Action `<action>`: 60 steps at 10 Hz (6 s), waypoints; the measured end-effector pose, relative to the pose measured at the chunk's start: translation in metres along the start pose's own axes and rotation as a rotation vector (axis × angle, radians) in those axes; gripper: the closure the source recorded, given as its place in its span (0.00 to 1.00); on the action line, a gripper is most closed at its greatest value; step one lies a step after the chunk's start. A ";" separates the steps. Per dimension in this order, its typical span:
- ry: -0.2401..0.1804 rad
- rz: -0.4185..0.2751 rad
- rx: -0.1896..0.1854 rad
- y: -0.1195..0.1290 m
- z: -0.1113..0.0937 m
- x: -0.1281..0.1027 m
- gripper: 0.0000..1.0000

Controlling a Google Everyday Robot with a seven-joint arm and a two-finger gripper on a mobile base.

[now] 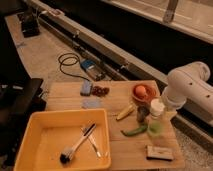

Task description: Place eraser in paper cup

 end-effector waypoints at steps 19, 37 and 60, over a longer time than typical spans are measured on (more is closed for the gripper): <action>-0.085 0.052 -0.180 0.121 0.066 0.033 0.35; -0.249 0.161 -0.340 0.165 0.165 0.009 0.63; 0.000 0.386 -0.001 -0.043 0.022 0.119 1.00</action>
